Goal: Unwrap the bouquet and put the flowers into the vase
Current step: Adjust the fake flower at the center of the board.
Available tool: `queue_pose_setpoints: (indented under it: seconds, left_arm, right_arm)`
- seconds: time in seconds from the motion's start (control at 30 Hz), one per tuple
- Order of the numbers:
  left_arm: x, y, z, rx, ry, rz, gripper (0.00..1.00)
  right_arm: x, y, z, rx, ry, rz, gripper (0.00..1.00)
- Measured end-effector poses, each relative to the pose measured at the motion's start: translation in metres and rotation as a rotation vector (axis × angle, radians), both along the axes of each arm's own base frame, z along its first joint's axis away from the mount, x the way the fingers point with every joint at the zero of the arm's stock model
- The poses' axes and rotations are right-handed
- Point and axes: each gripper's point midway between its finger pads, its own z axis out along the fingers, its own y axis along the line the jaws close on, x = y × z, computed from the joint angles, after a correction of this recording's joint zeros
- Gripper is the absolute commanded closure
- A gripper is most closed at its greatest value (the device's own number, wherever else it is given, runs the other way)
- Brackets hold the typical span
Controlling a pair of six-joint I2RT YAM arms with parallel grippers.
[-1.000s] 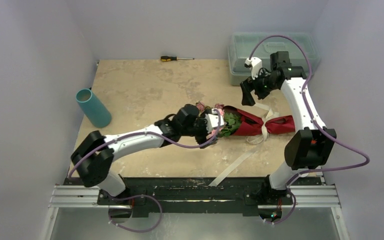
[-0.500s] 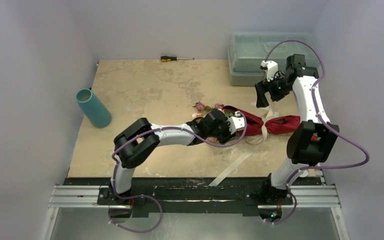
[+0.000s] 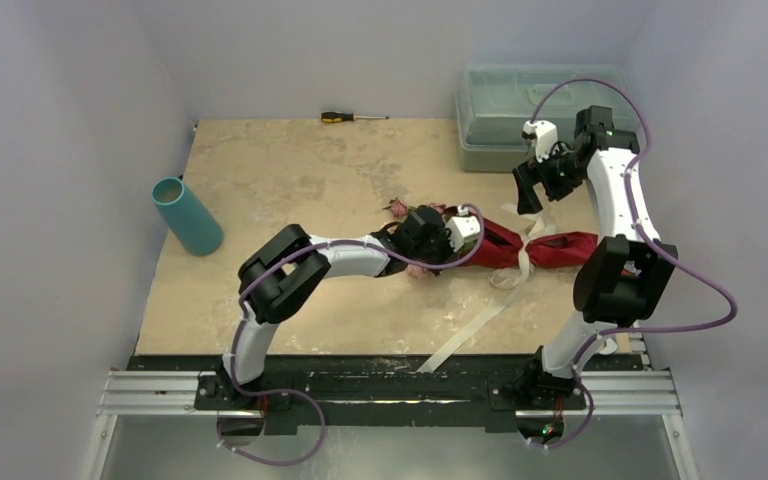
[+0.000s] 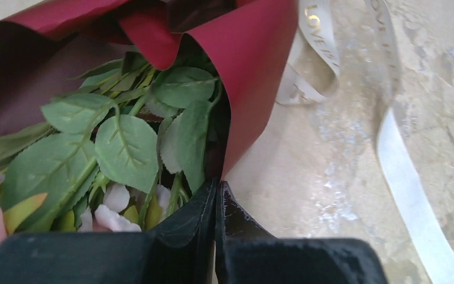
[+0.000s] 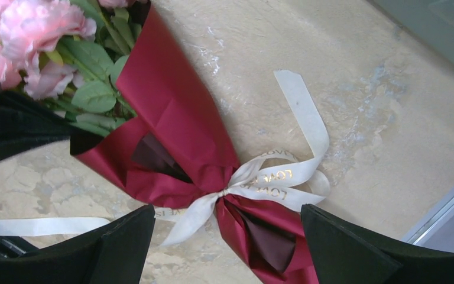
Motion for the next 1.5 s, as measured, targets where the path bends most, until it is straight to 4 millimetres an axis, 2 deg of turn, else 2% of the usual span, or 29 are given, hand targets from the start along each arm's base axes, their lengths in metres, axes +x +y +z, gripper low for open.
queue_pose_setpoints:
  seconds: [0.2,0.3,0.53,0.67,0.73,0.8,0.93,1.0,1.13,1.2,1.23,1.4,1.5]
  left_arm:
    - [0.036,0.031,0.000,0.002,0.036,0.073,1.00]
    - [0.050,0.048,0.007,0.001,0.043,0.102,1.00]
    - [0.081,0.103,0.022,0.043,0.018,0.153,1.00]
    - [0.101,0.135,0.018,0.078,0.010,0.186,1.00]
    - [0.112,0.157,0.013,0.103,0.019,0.212,1.00]
    - [0.124,0.183,0.009,0.129,0.028,0.244,1.00]
    - [0.146,0.221,0.005,0.172,0.026,0.277,1.00]
    - [0.160,0.236,0.005,0.190,0.012,0.285,1.00]
    - [0.183,0.256,0.002,0.207,-0.010,0.292,0.99]
    - [0.198,0.266,0.003,0.214,-0.024,0.300,0.76]
    - [0.204,0.272,0.005,0.219,-0.035,0.304,0.67]
    - [0.218,0.288,0.019,0.217,-0.048,0.312,0.52]
    - [0.211,0.287,0.029,0.199,-0.035,0.310,0.47]
  right_arm:
    - [-0.001,-0.001,-0.001,-0.008,0.000,0.022,0.02]
    - [-0.002,-0.001,-0.001,-0.014,0.000,0.036,0.02]
    - [-0.008,0.000,-0.012,-0.011,0.050,0.055,0.02]
    - [-0.009,0.002,-0.022,-0.002,0.084,0.063,0.02]
    - [-0.010,0.005,-0.024,0.001,0.090,0.071,0.02]
    - [-0.013,0.012,-0.030,0.006,0.103,0.088,0.02]
    - [-0.026,0.035,-0.050,0.015,0.160,0.136,0.02]
    - [-0.030,0.049,-0.056,0.018,0.176,0.162,0.02]
    - [-0.028,0.091,-0.064,0.038,0.176,0.229,0.02]
    - [-0.026,0.111,-0.071,0.061,0.186,0.253,0.02]
    - [-0.026,0.120,-0.075,0.074,0.197,0.264,0.02]
    - [-0.025,0.144,-0.103,0.112,0.268,0.272,0.02]
    - [-0.023,0.154,-0.111,0.130,0.286,0.274,0.03]
